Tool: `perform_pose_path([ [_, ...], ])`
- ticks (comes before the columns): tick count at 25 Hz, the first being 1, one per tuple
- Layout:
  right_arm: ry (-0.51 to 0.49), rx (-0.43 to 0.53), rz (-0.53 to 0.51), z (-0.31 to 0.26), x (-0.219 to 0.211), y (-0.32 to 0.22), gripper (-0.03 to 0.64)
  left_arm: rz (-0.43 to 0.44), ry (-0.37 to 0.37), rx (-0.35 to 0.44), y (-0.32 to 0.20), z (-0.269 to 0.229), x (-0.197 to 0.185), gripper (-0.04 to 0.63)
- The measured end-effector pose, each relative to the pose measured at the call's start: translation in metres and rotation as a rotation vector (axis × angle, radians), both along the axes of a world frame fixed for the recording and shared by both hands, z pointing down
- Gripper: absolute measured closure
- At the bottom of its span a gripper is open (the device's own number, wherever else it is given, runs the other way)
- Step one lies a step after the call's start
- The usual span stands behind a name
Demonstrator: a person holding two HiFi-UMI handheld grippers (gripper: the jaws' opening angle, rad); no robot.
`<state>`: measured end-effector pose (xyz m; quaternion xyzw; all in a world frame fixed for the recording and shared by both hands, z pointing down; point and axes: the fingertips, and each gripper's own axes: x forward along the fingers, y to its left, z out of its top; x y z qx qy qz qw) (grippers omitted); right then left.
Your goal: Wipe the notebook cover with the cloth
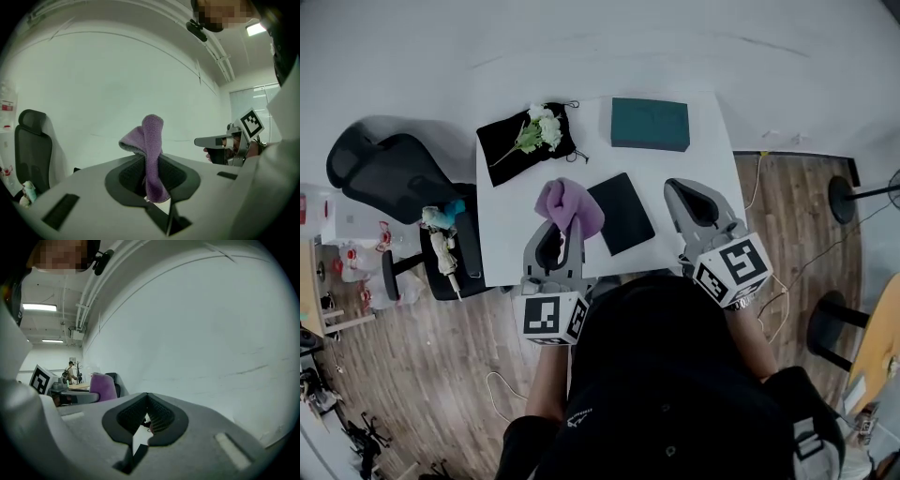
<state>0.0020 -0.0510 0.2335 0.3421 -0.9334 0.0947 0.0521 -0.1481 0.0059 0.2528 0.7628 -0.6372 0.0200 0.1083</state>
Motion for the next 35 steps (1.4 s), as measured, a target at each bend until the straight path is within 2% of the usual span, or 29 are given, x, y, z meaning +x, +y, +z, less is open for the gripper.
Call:
perform_pose_path([
  [8, -0.021, 0.101, -0.004, -0.052, 0.004, -0.017, 0.614, -0.052, -0.049, 0.105, -0.012, -0.061, -0.014, 0.526],
  [14, -0.037, 0.119, 0.019, -0.069, 0.015, -0.020, 0.614, -0.053, -0.064, 0.143, -0.016, -0.079, -0.016, 0.526],
  [22, -0.044, 0.145, 0.027, -0.082, 0.013, -0.021, 0.614, -0.037, -0.021, 0.136, -0.020, -0.078, -0.011, 0.526],
  [35, -0.030, 0.147, 0.013, -0.080, 0.013, -0.023, 0.614, -0.038, -0.021, 0.136, -0.023, -0.075, -0.010, 0.526],
])
